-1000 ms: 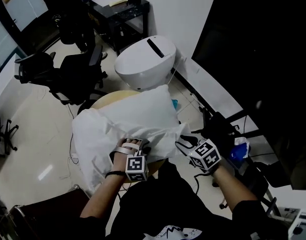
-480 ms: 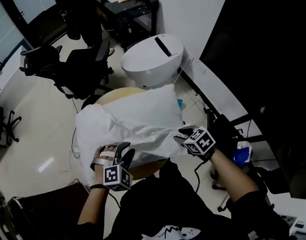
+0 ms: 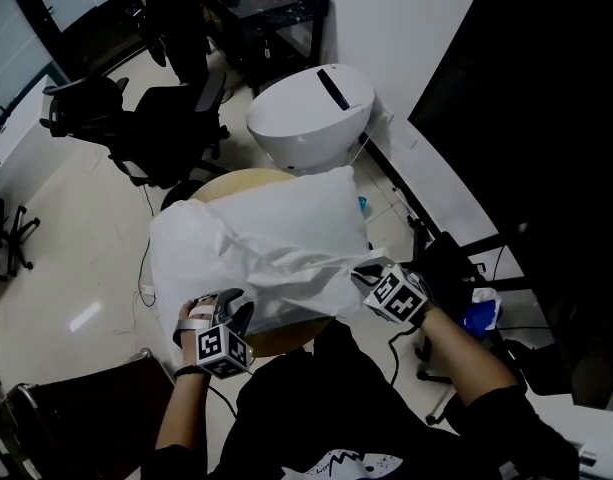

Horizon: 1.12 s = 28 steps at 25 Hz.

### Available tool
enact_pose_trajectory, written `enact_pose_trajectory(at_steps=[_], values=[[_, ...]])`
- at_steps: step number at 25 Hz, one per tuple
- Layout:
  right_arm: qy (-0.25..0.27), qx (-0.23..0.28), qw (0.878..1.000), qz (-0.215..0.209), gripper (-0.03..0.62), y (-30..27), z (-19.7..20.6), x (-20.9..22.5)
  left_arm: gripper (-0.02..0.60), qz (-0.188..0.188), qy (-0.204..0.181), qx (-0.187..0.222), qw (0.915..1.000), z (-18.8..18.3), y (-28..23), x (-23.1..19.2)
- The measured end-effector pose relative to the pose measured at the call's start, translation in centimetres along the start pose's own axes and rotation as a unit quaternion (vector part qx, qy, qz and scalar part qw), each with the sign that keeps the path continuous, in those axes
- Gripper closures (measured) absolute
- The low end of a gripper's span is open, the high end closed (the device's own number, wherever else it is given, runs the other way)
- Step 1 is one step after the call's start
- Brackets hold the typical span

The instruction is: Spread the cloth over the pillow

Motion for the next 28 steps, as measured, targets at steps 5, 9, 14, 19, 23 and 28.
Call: enact_pose_trajectory(at_steps=[5, 9, 14, 19, 23, 28], values=[[0.041, 0.014, 0.999, 0.032, 0.563, 1.8, -1.6, 1.1, 0.466, -0.004, 0.005, 0.009, 0.9999, -0.3, 0.1, -0.5], [0.045, 0.030, 0.996, 0.076, 0.563, 3.2, -3.5, 5.0, 0.465, -0.011, 0.006, 0.010, 0.9999, -0.6, 0.2, -1.3], [0.061, 0.032, 0.987, 0.143, 0.563, 3.5, -6.2, 11.4, 0.465, -0.012, 0.008, 0.006, 0.9999, -0.8, 0.3, -2.0], [0.074, 0.019, 0.980, 0.181, 0.563, 2.2, -9.0, 17.3, 0.466, -0.013, 0.018, -0.001, 0.9998, -1.1, 0.7, -2.8], [0.082, 0.003, 0.976, 0.200, 0.563, -0.5, -10.2, 21.6, 0.465, -0.018, 0.030, -0.011, 0.9993, -1.1, 0.4, -3.7], [0.102, -0.021, 0.974, 0.203, 0.563, -4.6, -10.9, 26.2, 0.465, -0.014, 0.047, -0.031, 0.9983, -1.3, -0.4, -4.6]])
Point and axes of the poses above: the fingertips, and each gripper's own axes: y backward along the fingers, x to its right, z out of its underside, the point moved 6 cm from there along y, backward along the fingers, and after that the axes turned 10 degrees about z, right-handed, at the moved point
